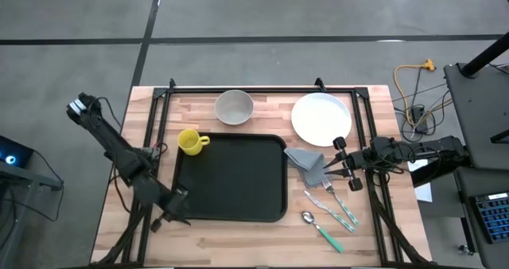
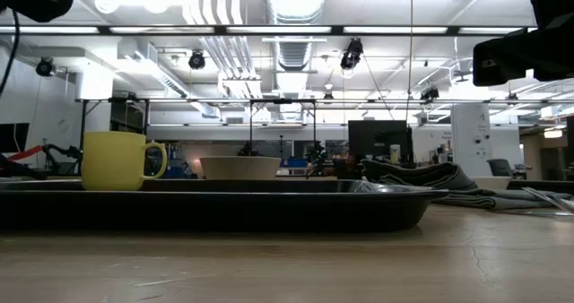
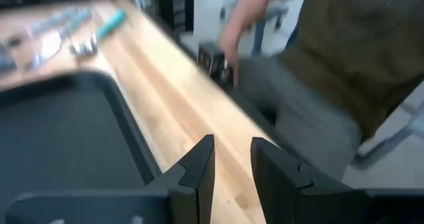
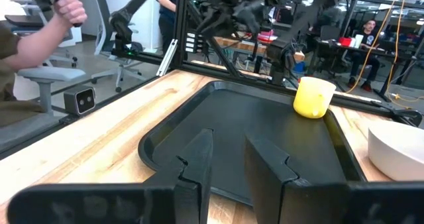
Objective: Set up tray
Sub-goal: Put the white plate on the black serving tray below the yellow mug
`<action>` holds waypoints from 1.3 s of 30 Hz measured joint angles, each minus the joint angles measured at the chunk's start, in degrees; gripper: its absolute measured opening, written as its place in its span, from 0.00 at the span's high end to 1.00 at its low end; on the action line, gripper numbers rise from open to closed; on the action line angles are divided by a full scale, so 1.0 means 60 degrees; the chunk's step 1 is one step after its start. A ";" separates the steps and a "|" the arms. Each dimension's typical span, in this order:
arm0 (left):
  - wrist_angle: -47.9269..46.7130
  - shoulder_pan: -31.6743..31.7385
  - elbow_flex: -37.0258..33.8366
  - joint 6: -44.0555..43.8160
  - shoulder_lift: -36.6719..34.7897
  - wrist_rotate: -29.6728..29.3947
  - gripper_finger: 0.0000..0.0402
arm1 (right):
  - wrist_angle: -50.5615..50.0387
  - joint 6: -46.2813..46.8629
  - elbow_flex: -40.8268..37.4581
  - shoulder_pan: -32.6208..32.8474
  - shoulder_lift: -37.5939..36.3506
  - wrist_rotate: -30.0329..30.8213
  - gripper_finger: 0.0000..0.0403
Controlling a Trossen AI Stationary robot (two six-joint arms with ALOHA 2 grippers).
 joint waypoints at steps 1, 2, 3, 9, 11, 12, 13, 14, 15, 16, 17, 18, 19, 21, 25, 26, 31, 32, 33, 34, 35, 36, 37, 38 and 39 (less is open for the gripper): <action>0.0171 0.0000 -0.0235 0.0088 -0.0490 -0.0001 0.80 | 0.0000 0.0000 -0.0001 -0.0002 -0.0005 -0.0003 0.83; 0.0293 0.0000 -0.0446 0.0187 -0.0987 0.0004 0.80 | 0.0000 0.0000 -0.0001 -0.0001 -0.0005 -0.0002 0.83; 0.0368 -0.0003 -0.0666 0.0307 -0.1472 0.0004 0.80 | 0.0000 0.0000 0.0002 -0.0001 -0.0005 0.0000 0.83; 0.0521 -0.0015 -0.1747 0.0720 -0.4101 0.0007 0.80 | 0.0000 0.0000 0.0001 0.0001 -0.0001 -0.0002 0.83; 0.0781 -0.0015 -0.2097 0.0907 -0.4852 0.0007 0.80 | 0.0000 0.0000 0.0000 0.0001 -0.0002 -0.0003 0.83; 0.0948 -0.0015 -0.2267 0.0996 -0.5200 0.0007 0.80 | 0.0000 0.0000 -0.0001 -0.0001 -0.0001 -0.0001 0.83; 0.1091 -0.0015 -0.2430 0.1106 -0.5538 0.0007 0.80 | 0.0000 0.0000 0.0001 -0.0002 -0.0001 0.0000 0.83; 0.1121 -0.0015 -0.2573 0.1172 -0.5861 0.0007 0.80 | 0.0000 0.0000 -0.0001 -0.0001 -0.0001 0.0000 0.83; 0.1132 -0.0015 -0.2690 0.1202 -0.6186 0.0003 0.80 | 0.0000 0.0000 -0.0001 0.0001 -0.0001 -0.0002 0.83; 0.1225 -0.0015 -0.2797 0.1213 -0.6466 0.0003 0.80 | 0.0000 0.0000 0.0002 -0.0001 -0.0001 0.0000 0.83; 0.1225 -0.0015 -0.2925 0.1225 -0.6710 0.0015 0.80 | 0.0001 0.0000 -0.0001 -0.0001 -0.0001 -0.0004 0.83; 0.1113 -0.0015 -0.3089 0.1229 -0.6968 0.0012 0.80 | 0.0000 0.0000 -0.0001 0.0001 -0.0001 -0.0003 0.83; 0.1047 -0.0015 -0.3231 0.1229 -0.7191 0.0012 0.80 | 0.0000 0.0000 0.0001 -0.0002 -0.0001 0.0000 0.83; 0.1118 -0.0015 -0.3467 0.1229 -0.7627 0.0067 0.80 | 0.0000 0.0000 -0.0001 0.0001 -0.0001 -0.0004 0.83; 0.1190 -0.0015 -0.3803 0.1262 -0.7841 0.0240 0.80 | 0.0000 0.0000 0.0003 -0.0001 -0.0001 0.0006 0.83; 0.1336 -0.0015 -0.3790 0.1275 -0.7826 0.0388 0.80 | 0.0002 0.0000 0.0001 0.0000 -0.0005 0.0007 0.83; 0.1483 -0.0014 -0.3918 0.1488 -0.7846 0.0498 0.80 | 0.0002 0.0000 0.0001 0.0001 -0.0005 0.0004 0.83; 0.1487 -0.0015 -0.3929 0.1499 -0.7846 0.0499 0.80 | 0.0003 0.0000 0.0003 -0.0002 -0.0009 0.0004 0.83; 0.1503 -0.0015 -0.3965 0.1499 -0.7844 0.0499 0.80 | 0.0004 0.0000 -0.0001 -0.0002 -0.0009 0.0000 0.83; 0.1501 -0.0015 -0.4009 0.1503 -0.7848 0.0502 0.80 | 0.0004 0.0000 -0.0001 -0.0002 -0.0009 0.0000 0.83; 0.1457 -0.0015 -0.4048 0.1501 -0.7845 0.0499 0.80 | 0.0004 0.0000 0.0001 -0.0002 -0.0009 0.0000 0.83; 0.1392 -0.0015 -0.4089 0.1483 -0.7828 0.0502 0.80 | 0.0004 0.0000 -0.0001 0.0000 -0.0009 -0.0003 0.83; 0.1384 -0.0015 -0.4142 0.1425 -0.7812 0.0507 0.80 | 0.0004 0.0000 -0.0001 -0.0001 -0.0009 -0.0001 0.83; 0.1384 -0.0015 -0.4191 0.1365 -0.7785 0.0510 0.80 | 0.0004 0.0000 0.0000 0.0000 -0.0009 -0.0004 0.83; 0.1380 -0.0015 -0.4243 0.1266 -0.7784 0.0518 0.80 | 0.0004 0.0000 0.0001 -0.0002 -0.0009 -0.0004 0.83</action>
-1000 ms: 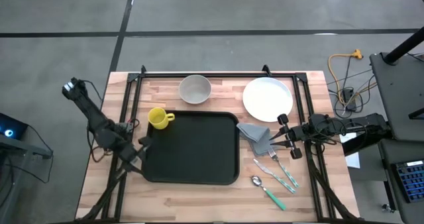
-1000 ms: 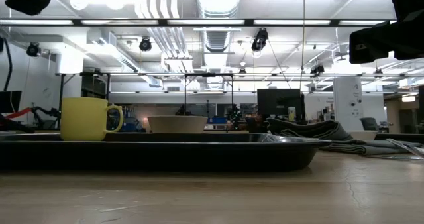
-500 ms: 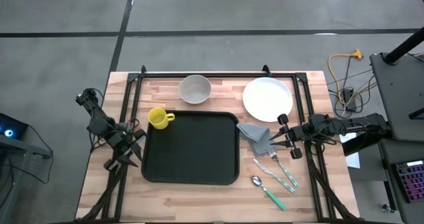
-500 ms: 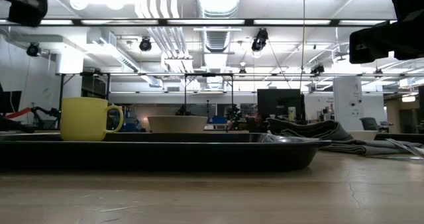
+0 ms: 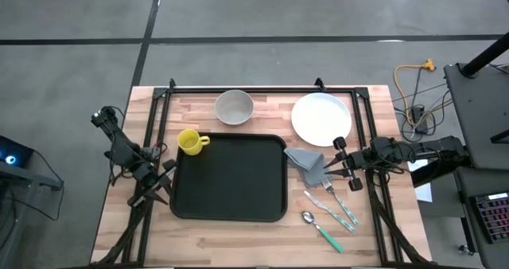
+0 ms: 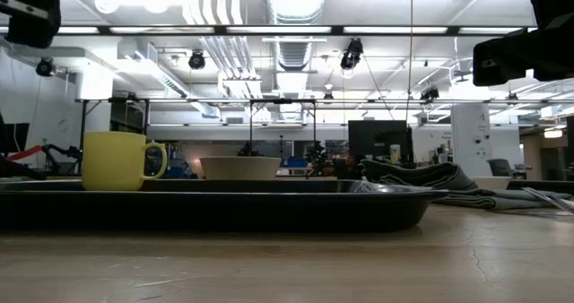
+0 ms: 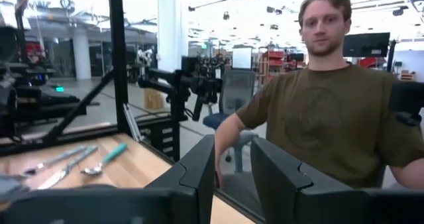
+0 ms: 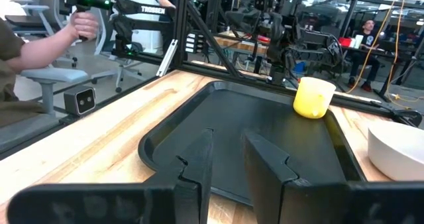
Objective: Set up tray
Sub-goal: Put the white plate on the black serving tray below the yellow mug
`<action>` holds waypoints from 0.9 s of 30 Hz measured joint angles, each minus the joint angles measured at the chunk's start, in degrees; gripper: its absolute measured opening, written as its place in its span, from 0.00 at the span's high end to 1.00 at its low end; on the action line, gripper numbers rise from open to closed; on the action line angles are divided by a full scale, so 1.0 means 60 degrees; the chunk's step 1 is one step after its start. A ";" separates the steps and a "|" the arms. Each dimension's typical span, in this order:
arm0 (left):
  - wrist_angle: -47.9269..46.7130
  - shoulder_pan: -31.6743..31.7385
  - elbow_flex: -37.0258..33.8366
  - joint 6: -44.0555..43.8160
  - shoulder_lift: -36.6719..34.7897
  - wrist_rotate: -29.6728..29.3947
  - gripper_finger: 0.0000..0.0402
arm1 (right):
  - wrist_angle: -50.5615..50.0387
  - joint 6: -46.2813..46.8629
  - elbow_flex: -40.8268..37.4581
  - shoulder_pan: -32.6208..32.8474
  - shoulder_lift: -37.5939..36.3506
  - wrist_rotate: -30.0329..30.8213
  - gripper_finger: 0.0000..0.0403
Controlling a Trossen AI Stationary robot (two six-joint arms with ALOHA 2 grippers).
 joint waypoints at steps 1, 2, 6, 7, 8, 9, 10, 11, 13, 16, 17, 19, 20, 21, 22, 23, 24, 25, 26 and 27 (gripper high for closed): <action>-0.0043 0.0000 -0.0047 -0.0073 -0.0003 0.0046 0.80 | 0.0000 0.0000 -0.0002 0.0002 0.0000 0.0000 0.83; -0.0105 0.0000 -0.0049 -0.0083 0.0000 0.0066 0.80 | 0.0000 0.0000 -0.0001 0.0000 0.0000 0.0000 0.83; -0.0630 0.0000 -0.0046 -0.0095 -0.0001 0.0069 0.80 | 0.0000 0.0000 -0.0002 0.0000 0.0000 0.0000 0.83; -0.0636 0.0000 -0.0048 -0.0096 -0.0005 0.0069 0.80 | -0.0002 0.0000 -0.0002 0.0000 0.0000 0.0000 0.83; -0.0696 0.0000 -0.0047 -0.0102 0.0001 0.0068 0.80 | 0.0000 0.0000 -0.0002 0.0000 0.0000 0.0000 0.83; -0.0801 0.0000 -0.0041 -0.0114 0.0000 0.0068 0.80 | 0.0000 0.0000 -0.0002 0.0000 0.0000 0.0000 0.83; -0.0930 0.0000 -0.0041 -0.0129 0.0000 0.0068 0.80 | 0.0000 0.0000 -0.0002 0.0000 0.0000 0.0000 0.83; -0.1018 0.0000 -0.0041 -0.0165 0.0000 0.0068 0.80 | 0.0000 0.0000 -0.0002 0.0000 0.0000 0.0000 0.83; -0.1131 0.0000 -0.0037 -0.0262 0.0000 0.0090 0.80 | 0.0000 0.0000 -0.0002 0.0000 0.0000 0.0000 0.83; -0.1141 0.0000 -0.0028 -0.0295 0.0004 0.0123 0.80 | 0.0000 0.0000 0.0000 0.0000 0.0000 0.0000 0.83; -0.1144 0.0000 -0.0027 -0.0295 0.0004 0.0119 0.80 | 0.0000 0.0000 -0.0001 0.0000 0.0000 0.0001 0.83; -0.1151 0.0000 -0.0027 -0.0298 0.0004 0.0120 0.80 | 0.0000 0.0000 0.0000 0.0000 0.0000 0.0000 0.83; -0.1152 0.0000 -0.0027 -0.0296 0.0004 0.0119 0.80 | -0.0001 0.0000 -0.0002 0.0000 0.0000 0.0000 0.83; -0.1155 0.0000 -0.0027 -0.0299 0.0004 0.0119 0.80 | 0.0000 0.0000 -0.0002 0.0000 0.0000 0.0001 0.83; -0.1157 0.0000 -0.0027 -0.0299 0.0008 0.0119 0.80 | -0.0001 0.0000 -0.0002 0.0000 0.0000 0.0003 0.83; -0.1158 0.0000 -0.0027 -0.0299 0.0029 0.0119 0.80 | 0.0000 0.0000 -0.0002 0.0000 0.0000 0.0000 0.83; -0.1162 0.0000 -0.0027 -0.0299 0.0074 0.0119 0.80 | 0.0000 0.0000 0.0002 0.0000 0.0000 0.0002 0.83; -0.1162 0.0000 -0.0027 -0.0296 0.0120 0.0116 0.80 | -0.0001 0.0000 0.0000 0.0000 0.0000 0.0000 0.83; -0.1162 0.0000 -0.0028 -0.0299 0.0161 0.0115 0.80 | 0.0000 0.0000 -0.0002 0.0000 0.0000 0.0000 0.83; -0.1162 0.0000 -0.0030 -0.0299 0.0200 0.0115 0.80 | 0.0000 0.0000 -0.0002 0.0000 0.0000 0.0000 0.83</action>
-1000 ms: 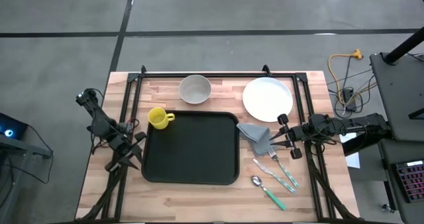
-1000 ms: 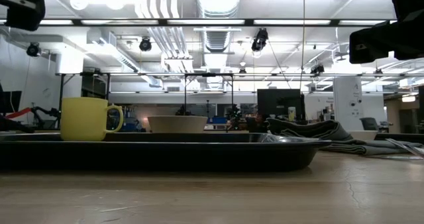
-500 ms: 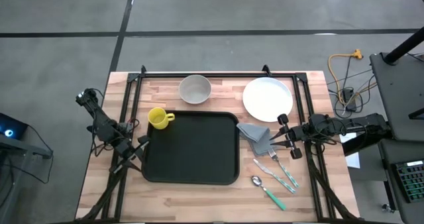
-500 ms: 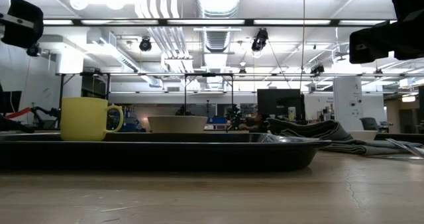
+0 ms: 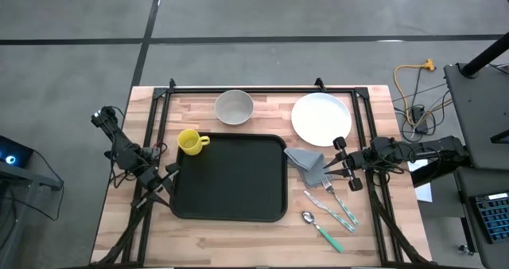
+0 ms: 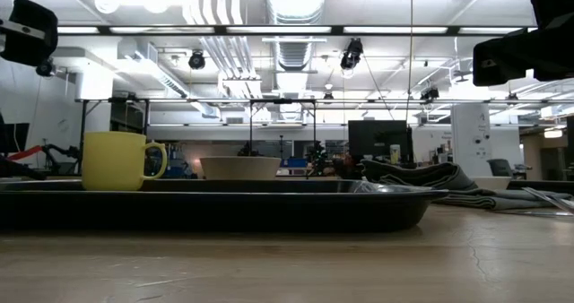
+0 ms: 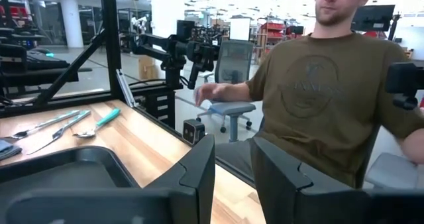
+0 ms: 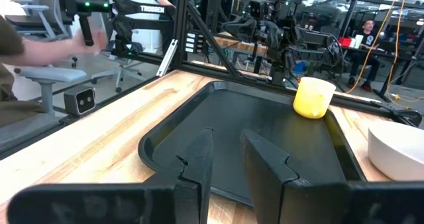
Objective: Set up tray
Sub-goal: Put the white plate on the black serving tray below the yellow mug
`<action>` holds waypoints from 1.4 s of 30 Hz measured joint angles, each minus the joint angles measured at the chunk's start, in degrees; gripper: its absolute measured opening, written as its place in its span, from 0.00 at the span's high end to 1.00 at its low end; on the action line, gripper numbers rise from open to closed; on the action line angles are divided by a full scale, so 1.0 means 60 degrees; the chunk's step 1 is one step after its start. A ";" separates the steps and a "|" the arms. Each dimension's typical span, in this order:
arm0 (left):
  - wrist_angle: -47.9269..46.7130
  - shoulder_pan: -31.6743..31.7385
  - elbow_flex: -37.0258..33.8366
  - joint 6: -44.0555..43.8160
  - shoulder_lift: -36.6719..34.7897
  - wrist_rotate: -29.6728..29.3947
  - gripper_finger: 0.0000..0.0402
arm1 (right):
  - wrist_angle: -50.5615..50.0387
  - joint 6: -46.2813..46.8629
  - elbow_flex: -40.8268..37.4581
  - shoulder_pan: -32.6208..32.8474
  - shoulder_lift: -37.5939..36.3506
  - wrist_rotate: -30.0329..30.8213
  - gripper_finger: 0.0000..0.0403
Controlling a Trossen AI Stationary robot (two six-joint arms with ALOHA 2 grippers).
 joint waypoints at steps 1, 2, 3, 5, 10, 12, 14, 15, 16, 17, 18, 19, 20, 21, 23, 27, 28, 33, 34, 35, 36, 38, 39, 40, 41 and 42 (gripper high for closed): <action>-0.0001 0.0000 0.0000 0.0000 0.0046 0.0000 0.80 | 0.0000 0.0000 0.0000 0.0000 0.0000 0.0000 0.83; -0.0007 0.0000 0.0000 0.0000 0.0107 0.0000 0.80 | 0.0000 0.0000 0.0000 0.0000 0.0000 0.0003 0.83; -0.0011 0.0000 0.0000 0.0000 0.0173 0.0000 0.80 | 0.0000 0.0000 0.0003 0.0000 0.0000 0.0000 0.83; -0.0015 0.0000 0.0000 0.0000 0.0266 -0.0004 0.80 | 0.0000 0.0000 0.0001 0.0000 0.0000 0.0000 0.83; -0.0022 0.0000 0.0004 0.0000 0.0541 -0.0007 0.80 | 0.0000 0.0000 0.0003 0.0000 0.0000 0.0003 0.83; -0.0026 0.0000 0.0004 0.0000 0.0634 -0.0007 0.80 | 0.0000 0.0000 0.0004 0.0000 0.0000 0.0000 0.83; -0.0026 0.0000 0.0004 0.0000 0.0761 -0.0007 0.80 | -0.0001 0.0000 0.0000 0.0000 0.0000 0.0000 0.83; -0.0029 0.0000 0.0004 0.0000 0.0823 -0.0007 0.80 | 0.0000 -0.0014 0.0002 0.0000 0.0000 0.0002 0.83; -0.0026 0.0000 0.0004 0.0000 0.0878 -0.0011 0.80 | 0.0000 -0.0042 0.0000 0.0000 0.0000 0.0000 0.83; -0.0026 0.0000 0.0004 0.0000 0.0932 -0.0011 0.80 | 0.0000 -0.0039 0.0000 0.0000 0.0000 0.0001 0.83; -0.0027 0.0000 0.0004 0.0000 0.0988 -0.0013 0.80 | 0.0004 -0.0033 0.0000 0.0000 0.0000 0.0003 0.83; -0.0024 0.0000 0.0004 0.0000 0.1046 -0.0015 0.80 | 0.0007 -0.0033 0.0000 0.0000 0.0000 0.0003 0.83; 0.0017 0.0000 0.0001 0.0000 0.1095 -0.0018 0.80 | 0.0015 -0.0040 0.0004 0.0000 0.0000 0.0000 0.83; 0.0066 0.0000 0.0000 0.0000 0.1134 -0.0037 0.80 | 0.0031 -0.0032 0.0000 0.0000 0.0000 0.0000 0.83; 0.0167 0.0000 0.0030 -0.0004 0.1178 -0.0058 0.80 | 0.0042 0.0072 0.0000 0.0004 0.0000 0.0000 0.83; 0.0546 0.0001 0.0267 0.0212 0.1170 -0.0058 0.80 | 0.0052 0.0584 0.0000 0.0004 0.0000 -0.0001 0.83; 0.0536 0.0000 0.0293 0.0359 0.1170 -0.0056 0.80 | 0.0058 0.0684 0.0000 0.0004 0.0000 -0.0003 0.83; 0.0673 0.0000 0.0299 0.0757 0.1113 -0.0051 0.80 | 0.0482 0.0683 0.0000 0.0004 0.0004 0.0002 0.83; 0.0704 0.0001 0.0297 0.0767 0.1080 -0.0052 0.80 | 0.0662 0.0730 0.0000 0.0004 0.0007 0.0000 0.83; 0.0752 0.0001 0.0299 0.0772 0.1039 -0.0051 0.80 | 0.0805 0.0794 0.0000 0.0004 0.0004 0.0004 0.83; 0.0767 0.0000 0.0299 0.0776 0.0980 -0.0051 0.80 | 0.0942 0.0826 0.0000 0.0004 0.0004 0.0004 0.83; 0.0792 0.0002 0.0298 0.0778 0.0848 -0.0047 0.80 | 0.1280 0.0874 0.0000 0.0004 0.0007 0.0015 0.83; 0.0791 0.0000 0.0295 0.0780 0.0783 -0.0040 0.80 | 0.1444 0.0874 0.0000 0.0004 0.0004 0.0015 0.83; 0.0798 0.0000 0.0266 0.0783 0.0717 -0.0033 0.80 | 0.1575 0.0874 0.0000 0.0004 0.0004 0.0015 0.83; 0.0784 0.0003 0.0223 0.0783 0.0624 -0.0033 0.80 | 0.1650 0.0878 0.0000 0.0004 0.0000 0.0018 0.83; 0.0788 0.0001 0.0172 0.0786 0.0540 -0.0029 0.80 | 0.1706 0.0872 0.0000 0.0000 0.0000 0.0033 0.83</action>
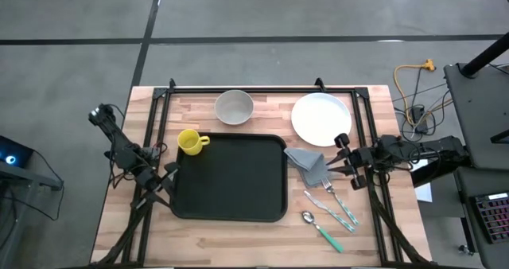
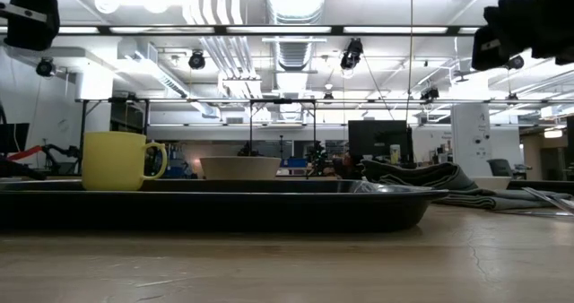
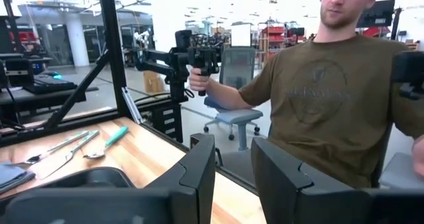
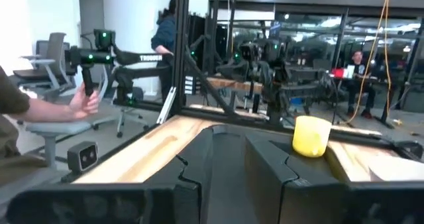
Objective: Set up tray
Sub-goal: Put the white plate on the black serving tray below the yellow mug
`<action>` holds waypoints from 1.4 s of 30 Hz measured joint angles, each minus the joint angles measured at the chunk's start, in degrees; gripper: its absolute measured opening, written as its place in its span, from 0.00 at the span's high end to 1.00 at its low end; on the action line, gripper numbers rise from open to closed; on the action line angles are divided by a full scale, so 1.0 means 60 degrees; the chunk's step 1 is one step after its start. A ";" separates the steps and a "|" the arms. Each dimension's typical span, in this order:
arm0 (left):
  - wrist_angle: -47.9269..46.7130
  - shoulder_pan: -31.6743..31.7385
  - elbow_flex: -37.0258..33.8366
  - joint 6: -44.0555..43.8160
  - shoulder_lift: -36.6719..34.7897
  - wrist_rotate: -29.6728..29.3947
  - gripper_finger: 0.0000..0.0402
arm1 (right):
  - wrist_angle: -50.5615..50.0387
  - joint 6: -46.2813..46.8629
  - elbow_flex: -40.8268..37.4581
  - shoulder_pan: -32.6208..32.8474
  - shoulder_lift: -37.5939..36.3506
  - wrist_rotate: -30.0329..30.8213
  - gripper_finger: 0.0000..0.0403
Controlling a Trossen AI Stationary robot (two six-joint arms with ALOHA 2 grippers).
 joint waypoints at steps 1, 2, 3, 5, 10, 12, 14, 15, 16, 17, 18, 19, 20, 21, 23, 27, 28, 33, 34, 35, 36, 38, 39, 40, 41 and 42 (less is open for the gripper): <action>0.0003 -0.0001 -0.0050 0.0001 -0.0086 0.0002 0.80 | 0.0063 -0.0022 0.0000 0.0004 0.0004 0.0095 0.83; -0.0001 0.0001 -0.0112 0.0001 -0.0197 0.0002 0.80 | 0.0110 -0.0062 0.0000 0.0001 0.0004 0.0320 0.83; -0.0010 -0.0001 -0.0170 0.0001 -0.0317 0.0004 0.80 | 0.0136 -0.0065 0.0000 0.0000 0.0000 0.0635 0.83; -0.0089 0.0000 -0.0190 0.0022 -0.0598 0.0005 0.80 | 0.0125 -0.0046 0.0000 0.0000 0.0001 0.1368 0.83; -0.0150 0.0003 -0.0190 0.0044 -0.0799 0.0011 0.80 | 0.0094 -0.0043 0.0000 0.0000 0.0004 0.2509 0.83; -0.0160 0.0003 -0.0192 0.0041 -0.0795 0.0009 0.80 | 0.0087 -0.0041 0.0000 0.0000 0.0007 0.2543 0.83; -0.0175 0.0001 -0.0190 0.0041 -0.0795 0.0010 0.80 | 0.0087 0.0037 0.0000 0.0000 0.0004 0.2559 0.83; -0.0173 0.0003 -0.0190 0.0041 -0.0795 0.0011 0.80 | 0.0083 0.0070 0.0000 0.0000 0.0004 0.2593 0.83; -0.0174 0.0002 -0.0190 0.0041 -0.0805 0.0011 0.80 | 0.0082 0.0083 0.0000 0.0000 0.0004 0.2669 0.83; -0.0176 0.0003 -0.0186 0.0041 -0.0802 0.0011 0.80 | 0.0079 0.0086 0.0000 0.0000 0.0007 0.2753 0.83; -0.0172 0.0003 -0.0183 0.0041 -0.0798 0.0011 0.80 | 0.0076 0.0093 0.0000 0.0000 0.0009 0.2826 0.83; -0.0175 0.0003 -0.0179 0.0041 -0.0797 0.0011 0.80 | 0.0066 0.0093 0.0000 0.0000 0.0011 0.2956 0.83; -0.0173 0.0001 -0.0179 0.0041 -0.0795 0.0009 0.80 | 0.0055 0.0093 0.0000 0.0000 0.0015 0.3087 0.83; -0.0176 0.0003 -0.0182 0.0041 -0.0795 0.0007 0.80 | 0.0042 0.0097 0.0004 0.0000 0.0015 0.3250 0.83; -0.0178 0.0003 -0.0183 0.0041 -0.0795 0.0007 0.80 | -0.0357 0.0098 0.0177 -0.0004 0.0021 0.3479 0.83; -0.0222 0.0003 -0.0183 0.0041 -0.0791 0.0007 0.80 | -0.2492 0.0612 0.1237 0.0000 0.0339 0.4180 0.83; -0.0236 0.0000 -0.0183 0.0041 -0.0791 0.0007 0.80 | -0.3186 0.0823 0.1579 0.0000 0.0521 0.4403 0.83; -0.0432 0.0001 -0.0179 0.0041 -0.0795 0.0007 0.80 | -0.5537 0.2062 0.2975 0.0000 0.1968 0.5031 0.83; -0.0455 0.0003 -0.0179 0.0041 -0.0795 0.0007 0.80 | -0.5535 0.2142 0.3134 0.0000 0.2320 0.5038 0.83; -0.0460 0.0003 -0.0179 0.0038 -0.0798 0.0007 0.80 | -0.5544 0.2160 0.3299 0.0000 0.2663 0.5038 0.83; -0.0460 0.0003 -0.0179 0.0039 -0.0798 0.0007 0.80 | -0.5561 0.2166 0.3481 0.0000 0.3039 0.5034 0.83; -0.0470 0.0003 -0.0179 0.0040 -0.0798 0.0004 0.80 | -0.5567 0.2204 0.3891 0.0000 0.3825 0.5038 0.83; -0.0467 0.0003 -0.0172 0.0037 -0.0798 0.0007 0.80 | -0.5604 0.2206 0.4126 0.0000 0.4229 0.5035 0.83; -0.0457 0.0003 -0.0168 0.0037 -0.0798 0.0007 0.80 | -0.5750 0.2204 0.4378 0.0000 0.4610 0.5034 0.83; -0.0460 0.0000 -0.0165 0.0037 -0.0798 0.0004 0.80 | -0.5929 0.2204 0.4617 0.0000 0.5003 0.5036 0.83; -0.0466 0.0000 -0.0157 0.0037 -0.0798 0.0007 0.80 | -0.6166 0.2206 0.4878 0.0000 0.5380 0.5034 0.83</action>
